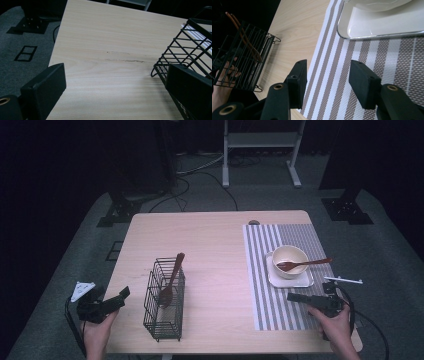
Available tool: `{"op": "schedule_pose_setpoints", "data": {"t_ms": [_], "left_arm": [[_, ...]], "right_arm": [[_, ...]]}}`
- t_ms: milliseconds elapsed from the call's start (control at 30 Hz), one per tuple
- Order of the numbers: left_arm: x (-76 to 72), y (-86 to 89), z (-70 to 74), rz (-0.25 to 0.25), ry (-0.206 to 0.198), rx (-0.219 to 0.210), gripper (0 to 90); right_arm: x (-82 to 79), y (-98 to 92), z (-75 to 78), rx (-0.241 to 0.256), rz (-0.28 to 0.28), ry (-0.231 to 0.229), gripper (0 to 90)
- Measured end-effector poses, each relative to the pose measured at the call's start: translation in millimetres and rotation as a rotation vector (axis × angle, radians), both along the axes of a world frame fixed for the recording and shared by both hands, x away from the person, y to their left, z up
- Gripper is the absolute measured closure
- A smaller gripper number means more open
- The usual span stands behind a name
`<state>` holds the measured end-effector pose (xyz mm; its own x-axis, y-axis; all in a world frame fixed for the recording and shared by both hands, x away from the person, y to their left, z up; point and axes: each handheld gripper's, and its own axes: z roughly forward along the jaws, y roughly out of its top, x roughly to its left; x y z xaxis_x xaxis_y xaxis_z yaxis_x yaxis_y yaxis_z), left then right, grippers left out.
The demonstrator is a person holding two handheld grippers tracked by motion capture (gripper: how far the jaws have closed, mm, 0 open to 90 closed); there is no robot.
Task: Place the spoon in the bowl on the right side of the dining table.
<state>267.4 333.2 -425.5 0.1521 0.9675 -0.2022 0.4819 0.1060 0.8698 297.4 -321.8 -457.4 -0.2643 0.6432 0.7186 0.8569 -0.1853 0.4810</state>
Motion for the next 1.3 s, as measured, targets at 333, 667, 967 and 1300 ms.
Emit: {"op": "schedule_pose_setpoints", "data": {"t_ms": [333,667,967,1300], "left_arm": [[-0.2,0.4,0.2,0.002,-0.002,-0.003,2.5],[-0.1,0.1,0.2,0.001,-0.004,0.000,2.5],[-0.2,0.1,0.3,0.001,-0.005,-0.002,2.4],[-0.4,-0.4,0.6,-0.001,-0.003,0.001,2.4]], "right_arm": [[-5.2,11.3,-4.2,-0.020,0.024,-0.005,46.4],[-12.0,22.7,-7.4,-0.033,0.050,-0.016,44.8],[-17.1,33.4,-9.3,-0.043,0.077,-0.023,43.2],[-25.3,44.9,-9.9,-0.048,0.106,-0.042,42.4]]}}
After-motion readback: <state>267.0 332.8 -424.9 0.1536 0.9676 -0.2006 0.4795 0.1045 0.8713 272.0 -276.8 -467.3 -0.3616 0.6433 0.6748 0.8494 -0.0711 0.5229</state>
